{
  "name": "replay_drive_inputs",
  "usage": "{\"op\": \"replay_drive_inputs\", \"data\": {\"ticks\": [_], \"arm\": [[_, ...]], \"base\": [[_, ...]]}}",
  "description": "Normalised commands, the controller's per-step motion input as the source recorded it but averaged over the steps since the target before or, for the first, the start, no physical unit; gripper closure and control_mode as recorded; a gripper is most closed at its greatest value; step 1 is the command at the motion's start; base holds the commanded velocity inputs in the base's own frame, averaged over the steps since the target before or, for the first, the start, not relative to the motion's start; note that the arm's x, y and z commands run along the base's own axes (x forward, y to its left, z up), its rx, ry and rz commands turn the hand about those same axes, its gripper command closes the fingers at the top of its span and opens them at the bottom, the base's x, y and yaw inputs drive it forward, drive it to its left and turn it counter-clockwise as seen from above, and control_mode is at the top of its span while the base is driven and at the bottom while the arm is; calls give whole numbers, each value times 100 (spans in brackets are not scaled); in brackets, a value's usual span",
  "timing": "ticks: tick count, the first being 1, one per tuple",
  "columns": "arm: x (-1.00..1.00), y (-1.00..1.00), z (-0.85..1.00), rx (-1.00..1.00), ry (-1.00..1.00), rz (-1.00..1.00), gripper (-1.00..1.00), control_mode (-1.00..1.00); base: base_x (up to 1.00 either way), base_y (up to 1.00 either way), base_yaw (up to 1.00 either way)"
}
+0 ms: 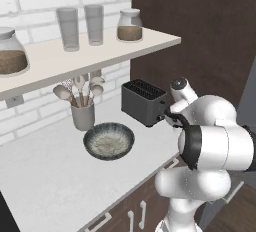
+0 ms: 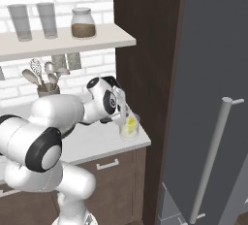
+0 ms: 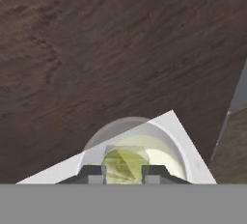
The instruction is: Grab a lemon wedge from the fridge and one ice cube from the ice bowl, and put them in the glass of lemonade.
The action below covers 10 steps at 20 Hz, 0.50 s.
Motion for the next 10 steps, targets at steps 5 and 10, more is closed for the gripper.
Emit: {"op": "replay_drive_inputs", "data": {"ticks": [5, 10], "arm": [[32, 0, -5, 0, -3, 0, 100, -100], [8, 0, -10, -1, -6, 0, 100, -100]], "base": [[0, 0, 0], [0, 0, 0]]}}
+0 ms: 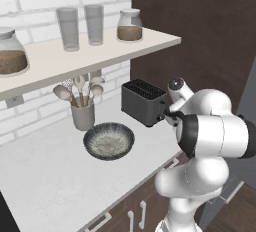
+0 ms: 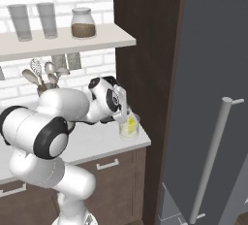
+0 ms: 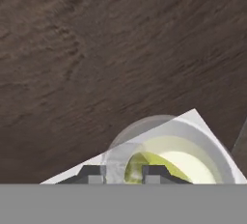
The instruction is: Grab a lemon wedge from the fridge and one ice cube from the ice bowl, and put them in the glass of lemonade.
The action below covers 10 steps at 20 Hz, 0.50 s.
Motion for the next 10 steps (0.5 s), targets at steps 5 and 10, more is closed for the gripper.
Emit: {"op": "replay_drive_inputs", "data": {"ticks": [5, 10], "arm": [[13, 0, -10, -1, -5, 0, 100, -100], [1, -2, -3, 0, -2, -1, 100, -100]], "base": [[0, 0, 0], [0, 0, 0]]}}
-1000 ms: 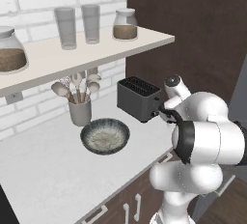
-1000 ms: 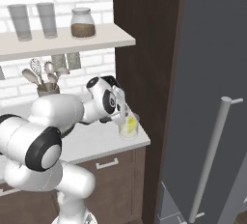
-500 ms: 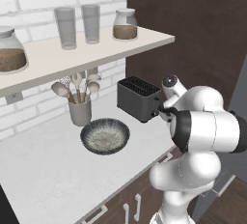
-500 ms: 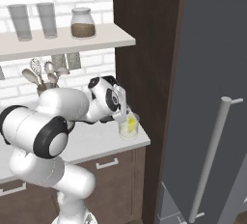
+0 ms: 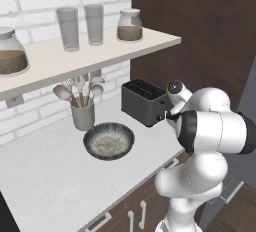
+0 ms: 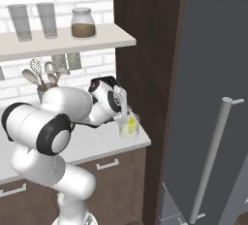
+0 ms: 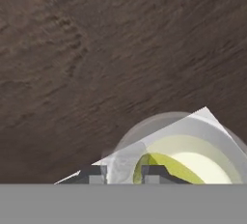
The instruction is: Grab a lemon wedge from the fridge and one ice cube from the ice bowl, and put them in the glass of lemonade.
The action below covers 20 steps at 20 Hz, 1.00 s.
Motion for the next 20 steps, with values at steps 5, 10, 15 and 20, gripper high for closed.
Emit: {"op": "replay_drive_inputs", "data": {"ticks": [5, 10, 15, 20], "arm": [[0, -3, 0, 0, 0, -2, 100, -100], [-7, -7, 0, 0, 0, -4, 100, -100], [-17, -1, 0, 0, 0, -4, 100, -100], [0, 0, 0, 0, 0, -1, 100, -100]], "base": [[0, 0, 0], [0, 0, 0], [0, 0, 0], [0, 0, 0]]}}
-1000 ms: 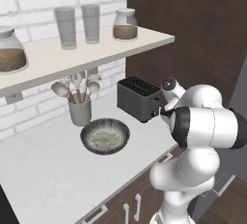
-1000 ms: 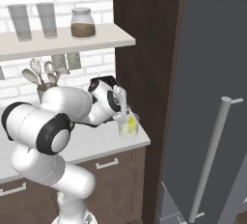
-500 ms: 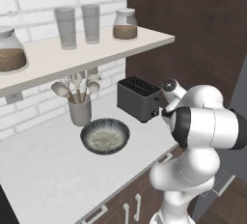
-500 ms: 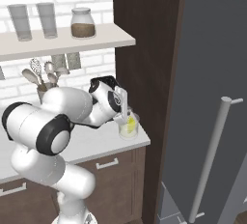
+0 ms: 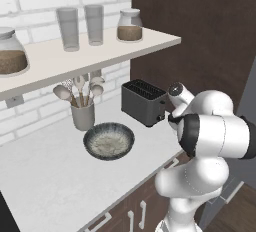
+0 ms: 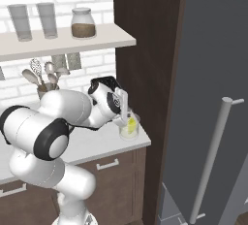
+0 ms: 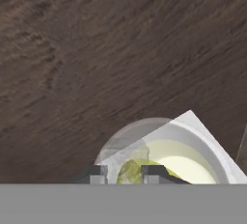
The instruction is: Grab a lemon wedge from the fridge and one ice cube from the ice bowl, and put them in the glass of lemonade.
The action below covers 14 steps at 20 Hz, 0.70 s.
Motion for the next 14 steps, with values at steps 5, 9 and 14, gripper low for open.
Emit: {"op": "replay_drive_inputs", "data": {"ticks": [5, 9, 14], "arm": [[0, 0, -1, 0, 0, 0, 100, -100], [0, 0, -6, 0, 0, 0, 100, -100], [1, 0, -4, 0, 0, 0, -100, -100]], "base": [[0, 0, 0], [0, 0, 0], [0, 0, 0]]}}
